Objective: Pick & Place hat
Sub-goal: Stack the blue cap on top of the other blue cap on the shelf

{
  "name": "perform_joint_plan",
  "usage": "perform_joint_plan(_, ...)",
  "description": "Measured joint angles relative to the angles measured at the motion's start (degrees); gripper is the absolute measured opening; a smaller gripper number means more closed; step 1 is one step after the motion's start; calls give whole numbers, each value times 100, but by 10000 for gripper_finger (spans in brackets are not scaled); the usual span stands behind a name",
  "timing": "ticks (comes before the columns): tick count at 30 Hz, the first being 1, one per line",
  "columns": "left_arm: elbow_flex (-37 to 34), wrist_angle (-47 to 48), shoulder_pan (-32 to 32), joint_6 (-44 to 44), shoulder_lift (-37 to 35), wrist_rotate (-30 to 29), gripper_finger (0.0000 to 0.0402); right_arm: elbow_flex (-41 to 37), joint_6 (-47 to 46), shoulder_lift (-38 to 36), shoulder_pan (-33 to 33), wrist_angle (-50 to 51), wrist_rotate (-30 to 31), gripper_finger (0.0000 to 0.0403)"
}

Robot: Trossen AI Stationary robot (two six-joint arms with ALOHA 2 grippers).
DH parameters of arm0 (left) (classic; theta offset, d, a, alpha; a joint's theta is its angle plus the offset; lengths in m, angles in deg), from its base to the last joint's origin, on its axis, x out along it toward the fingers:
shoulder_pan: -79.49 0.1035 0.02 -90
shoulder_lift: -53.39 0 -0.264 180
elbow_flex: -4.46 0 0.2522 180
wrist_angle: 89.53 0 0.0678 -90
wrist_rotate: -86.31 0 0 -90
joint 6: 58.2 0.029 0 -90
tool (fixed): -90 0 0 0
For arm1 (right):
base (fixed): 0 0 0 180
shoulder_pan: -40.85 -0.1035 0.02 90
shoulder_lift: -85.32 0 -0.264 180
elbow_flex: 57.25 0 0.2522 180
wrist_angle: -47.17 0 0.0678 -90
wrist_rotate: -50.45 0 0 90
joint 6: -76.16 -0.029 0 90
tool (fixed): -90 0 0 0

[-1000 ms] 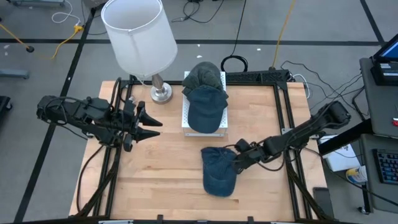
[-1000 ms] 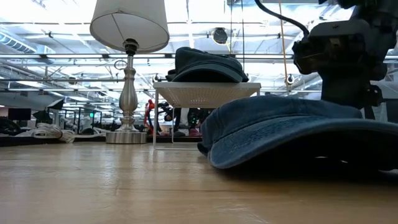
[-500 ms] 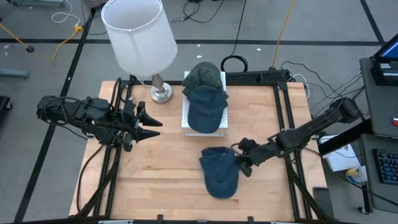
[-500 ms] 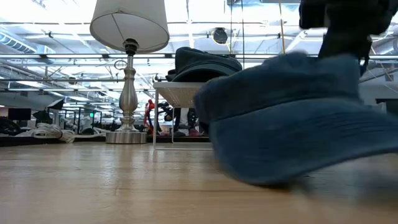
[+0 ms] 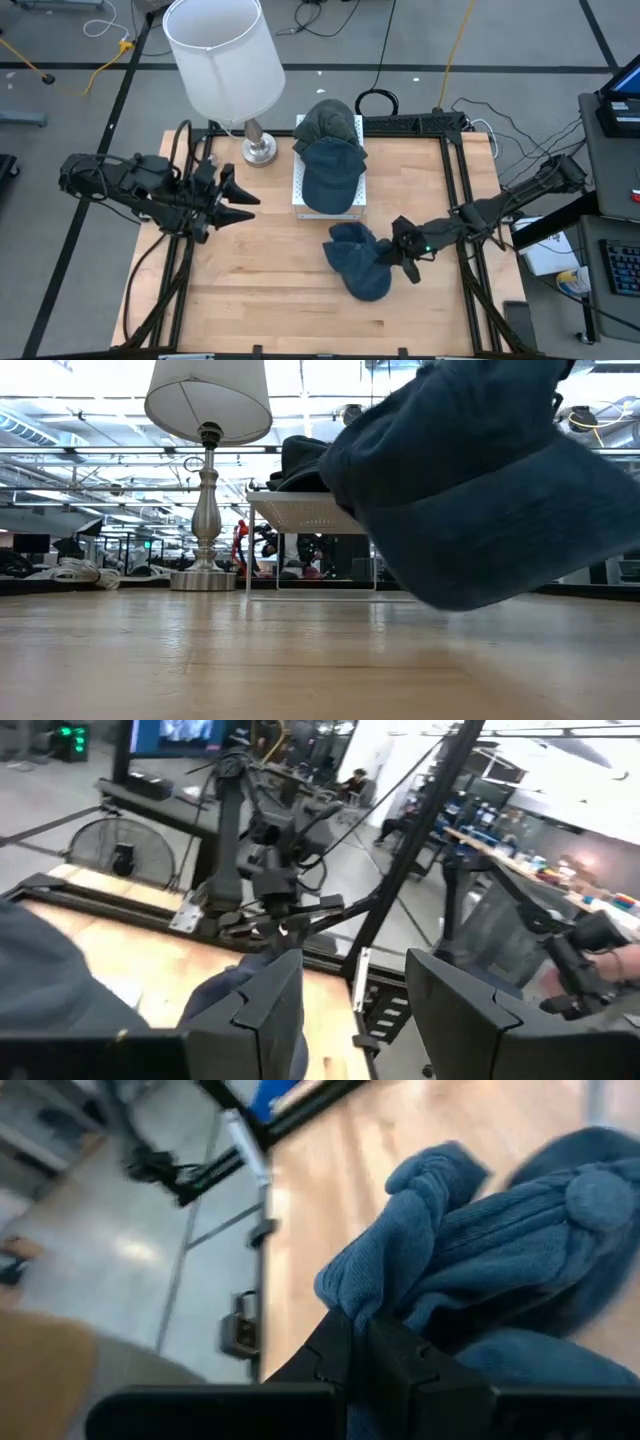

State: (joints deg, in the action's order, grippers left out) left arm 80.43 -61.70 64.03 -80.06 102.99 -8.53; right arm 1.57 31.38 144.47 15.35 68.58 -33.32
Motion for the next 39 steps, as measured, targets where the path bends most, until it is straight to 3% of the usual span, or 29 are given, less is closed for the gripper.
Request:
perform_joint_plan(11,0,-9,7,-145,0,-142,184,0,-101,-4,-7,104,-201,13)
perform_joint_plan(21,-2,-1,7,-140,1,-118,184,0,-700,0,-9,1089,-348,104)
perform_joint_plan(32,0,72,7,-143,2,-115,184,9,-407,21,-8,1119,-325,111)
perform_joint_plan(39,-2,73,4,-221,1,-111,184,9,-553,402,-2,1258,-207,125)
